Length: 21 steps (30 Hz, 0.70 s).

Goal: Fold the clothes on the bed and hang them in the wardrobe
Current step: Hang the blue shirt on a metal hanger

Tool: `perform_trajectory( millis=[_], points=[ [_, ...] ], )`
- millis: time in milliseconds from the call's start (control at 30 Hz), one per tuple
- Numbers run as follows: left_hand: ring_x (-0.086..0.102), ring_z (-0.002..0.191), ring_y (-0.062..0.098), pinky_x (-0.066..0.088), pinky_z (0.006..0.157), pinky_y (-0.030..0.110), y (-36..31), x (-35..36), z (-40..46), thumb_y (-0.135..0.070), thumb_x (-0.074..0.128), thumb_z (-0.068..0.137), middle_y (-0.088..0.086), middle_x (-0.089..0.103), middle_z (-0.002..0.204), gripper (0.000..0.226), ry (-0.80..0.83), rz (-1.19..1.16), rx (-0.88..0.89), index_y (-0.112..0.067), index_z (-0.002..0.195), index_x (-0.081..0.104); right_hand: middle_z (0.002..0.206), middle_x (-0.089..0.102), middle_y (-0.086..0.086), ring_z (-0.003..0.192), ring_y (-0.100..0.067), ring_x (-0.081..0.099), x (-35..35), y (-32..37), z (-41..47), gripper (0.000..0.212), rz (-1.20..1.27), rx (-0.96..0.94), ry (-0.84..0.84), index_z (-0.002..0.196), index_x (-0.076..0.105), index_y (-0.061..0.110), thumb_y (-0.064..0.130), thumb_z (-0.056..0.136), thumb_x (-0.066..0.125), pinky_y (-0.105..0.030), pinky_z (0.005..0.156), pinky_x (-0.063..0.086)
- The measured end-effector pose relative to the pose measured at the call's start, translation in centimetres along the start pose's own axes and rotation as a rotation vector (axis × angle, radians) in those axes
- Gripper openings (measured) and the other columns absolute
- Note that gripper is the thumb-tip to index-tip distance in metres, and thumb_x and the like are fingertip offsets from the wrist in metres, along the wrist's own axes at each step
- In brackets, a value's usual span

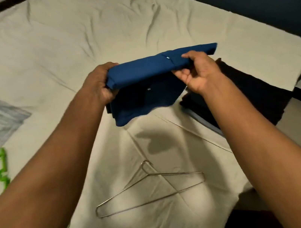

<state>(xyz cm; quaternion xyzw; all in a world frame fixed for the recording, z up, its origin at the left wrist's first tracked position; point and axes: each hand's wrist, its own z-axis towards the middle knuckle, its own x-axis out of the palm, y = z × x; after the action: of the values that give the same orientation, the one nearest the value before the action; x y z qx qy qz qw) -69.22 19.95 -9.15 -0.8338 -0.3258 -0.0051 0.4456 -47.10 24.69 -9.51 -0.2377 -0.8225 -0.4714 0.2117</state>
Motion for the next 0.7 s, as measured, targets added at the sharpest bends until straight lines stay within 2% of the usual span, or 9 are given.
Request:
perform_trajectory(
  millis=[67, 167, 233, 300, 400, 500, 600, 633, 700],
  points=[
    [0.065, 0.051, 0.017, 0.053, 0.045, 0.026, -1.9, -2.8, 0.0, -0.007, 0.059, 0.093, 0.006, 0.066, 0.071, 0.008, -0.009, 0.02, 0.027, -0.005, 0.087, 0.063, 0.093, 0.068, -0.019, 0.071, -0.029, 0.071, 3.0, -1.5, 0.3, 0.033, -0.056, 0.022, 0.04, 0.124, 0.054, -0.001, -0.008, 0.092, 0.052, -0.04, 0.055, 0.059],
    [0.07, 0.063, 0.018, 0.056, 0.054, 0.027, -4.6, -7.1, -0.5, -0.009, 0.062, 0.093, 0.008, 0.07, 0.083, 0.004, 0.005, 0.025, 0.147, -0.006, 0.093, 0.064, 0.096, 0.068, -0.019, 0.067, -0.028, 0.073, 7.1, -3.7, -0.1, 0.044, -0.086, 0.014, 0.144, 0.137, 0.049, -0.003, -0.007, 0.093, 0.052, -0.041, 0.058, 0.06],
    [0.073, 0.083, 0.022, 0.059, 0.064, 0.032, -5.2, -9.8, -1.0, -0.014, 0.066, 0.091, 0.012, 0.074, 0.103, 0.026, -0.008, 0.044, 0.264, -0.003, 0.115, 0.066, 0.096, 0.069, -0.017, 0.072, -0.027, 0.073, 8.5, -5.1, -0.8, 0.044, -0.071, -0.016, 0.212, 0.136, 0.049, -0.001, -0.006, 0.093, 0.052, -0.042, 0.063, 0.06],
    [0.071, 0.099, 0.025, 0.059, 0.076, 0.037, -4.3, -12.8, -1.7, -0.014, 0.067, 0.091, 0.014, 0.07, 0.122, 0.046, 0.001, 0.044, 0.396, -0.004, 0.135, 0.055, 0.098, 0.07, -0.014, 0.081, -0.027, 0.073, 8.6, -7.1, -1.9, 0.043, -0.064, -0.021, 0.258, 0.135, 0.051, 0.002, -0.004, 0.093, 0.053, -0.042, 0.068, 0.06],
    [0.067, 0.113, 0.025, 0.058, 0.088, 0.038, 0.5, -17.4, -2.6, -0.01, 0.066, 0.093, 0.012, 0.065, 0.132, 0.052, 0.019, 0.064, 0.449, -0.008, 0.141, 0.048, 0.108, 0.071, -0.01, 0.089, -0.024, 0.072, 5.4, -12.0, -3.1, 0.041, -0.046, 0.033, 0.259, 0.133, 0.053, 0.008, -0.004, 0.094, 0.052, -0.041, 0.074, 0.061],
    [0.067, 0.111, 0.026, 0.057, 0.088, 0.037, 8.4, -21.7, -2.5, -0.008, 0.064, 0.094, 0.012, 0.064, 0.132, 0.044, -0.063, 0.135, 0.311, -0.011, 0.136, 0.05, 0.114, 0.07, -0.009, 0.085, -0.021, 0.072, -0.3, -19.0, -4.3, 0.042, -0.099, 0.181, 0.112, 0.132, 0.055, 0.009, -0.005, 0.093, 0.051, -0.035, 0.065, 0.061],
    [0.067, 0.094, 0.023, 0.054, 0.08, 0.039, 16.7, -25.0, -2.8, -0.011, 0.065, 0.094, 0.016, 0.065, 0.127, 0.03, -0.214, 0.225, -0.032, -0.016, 0.121, 0.054, 0.111, 0.067, -0.012, 0.082, -0.024, 0.07, -6.9, -25.2, -5.5, 0.037, -0.288, 0.415, -0.117, 0.128, 0.055, 0.012, -0.004, 0.094, 0.051, -0.038, 0.063, 0.058],
    [0.065, 0.093, 0.024, 0.054, 0.08, 0.042, 18.8, -25.9, -2.9, -0.012, 0.066, 0.094, 0.016, 0.065, 0.126, 0.03, -0.242, 0.258, -0.106, -0.016, 0.121, 0.053, 0.112, 0.065, -0.014, 0.085, -0.028, 0.069, -8.5, -26.5, -5.9, 0.031, -0.365, 0.462, -0.159, 0.12, 0.057, 0.015, -0.003, 0.096, 0.049, -0.04, 0.067, 0.057],
    [0.064, 0.093, 0.025, 0.055, 0.078, 0.043, 21.3, -26.9, -3.2, -0.015, 0.066, 0.095, 0.011, 0.065, 0.121, 0.033, -0.278, 0.272, -0.141, -0.015, 0.124, 0.051, 0.108, 0.066, -0.018, 0.082, -0.03, 0.07, -10.8, -27.7, -6.6, 0.016, -0.457, 0.466, -0.202, 0.099, 0.056, 0.016, 0.002, 0.099, 0.049, -0.039, 0.07, 0.057]
  ],
)
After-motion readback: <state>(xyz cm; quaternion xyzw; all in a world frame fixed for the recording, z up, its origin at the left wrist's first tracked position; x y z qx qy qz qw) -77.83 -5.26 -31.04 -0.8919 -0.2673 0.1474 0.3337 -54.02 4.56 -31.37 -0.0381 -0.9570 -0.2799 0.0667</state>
